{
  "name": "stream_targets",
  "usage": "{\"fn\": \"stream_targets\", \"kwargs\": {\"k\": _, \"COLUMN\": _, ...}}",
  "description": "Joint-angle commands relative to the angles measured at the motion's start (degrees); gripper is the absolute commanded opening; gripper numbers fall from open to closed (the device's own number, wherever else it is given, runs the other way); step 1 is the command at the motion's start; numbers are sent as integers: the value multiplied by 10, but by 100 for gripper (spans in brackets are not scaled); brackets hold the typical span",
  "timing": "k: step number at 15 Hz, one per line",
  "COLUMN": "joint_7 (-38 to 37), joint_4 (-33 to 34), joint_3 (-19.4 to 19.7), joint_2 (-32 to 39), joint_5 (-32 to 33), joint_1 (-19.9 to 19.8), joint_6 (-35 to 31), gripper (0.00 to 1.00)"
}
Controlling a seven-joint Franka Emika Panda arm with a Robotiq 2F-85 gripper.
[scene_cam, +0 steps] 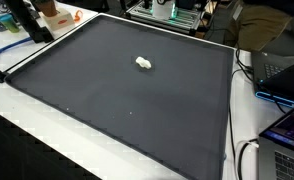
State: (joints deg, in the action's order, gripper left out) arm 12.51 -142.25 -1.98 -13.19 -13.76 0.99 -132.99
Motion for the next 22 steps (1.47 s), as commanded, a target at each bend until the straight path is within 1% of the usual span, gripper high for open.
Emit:
{"fn": "stream_targets", "kwargs": {"k": 1, "joint_7": -4, "joint_4": -13, "joint_3": 10, "joint_2": -11, "joint_5": 4, "joint_1": 16, "joint_6": 0, "gripper": 100}}
{"fn": "stream_targets", "kwargs": {"k": 8, "joint_7": -4, "joint_4": 0, "joint_3": 14, "joint_2": -2, "joint_5": 3, "joint_1": 16, "joint_6": 0, "gripper": 100}}
{"fn": "stream_targets", "kwargs": {"k": 10, "joint_7": -8, "joint_4": 5, "joint_3": 10, "joint_2": -10, "joint_5": -18, "joint_1": 27, "joint_6": 32, "gripper": 100}}
{"fn": "stream_targets", "kwargs": {"k": 14, "joint_7": -13, "joint_4": 0, "joint_3": 6, "joint_2": -58, "joint_5": -58, "joint_1": 50, "joint_6": 102, "gripper": 100}}
{"fn": "stream_targets", "kwargs": {"k": 18, "joint_7": -31, "joint_4": 1, "joint_3": 7, "joint_2": -93, "joint_5": -79, "joint_1": 60, "joint_6": 137, "gripper": 100}}
{"fn": "stream_targets", "kwargs": {"k": 22, "joint_7": -42, "joint_4": 1, "joint_3": 7, "joint_2": -114, "joint_5": -88, "joint_1": 62, "joint_6": 153, "gripper": 100}}
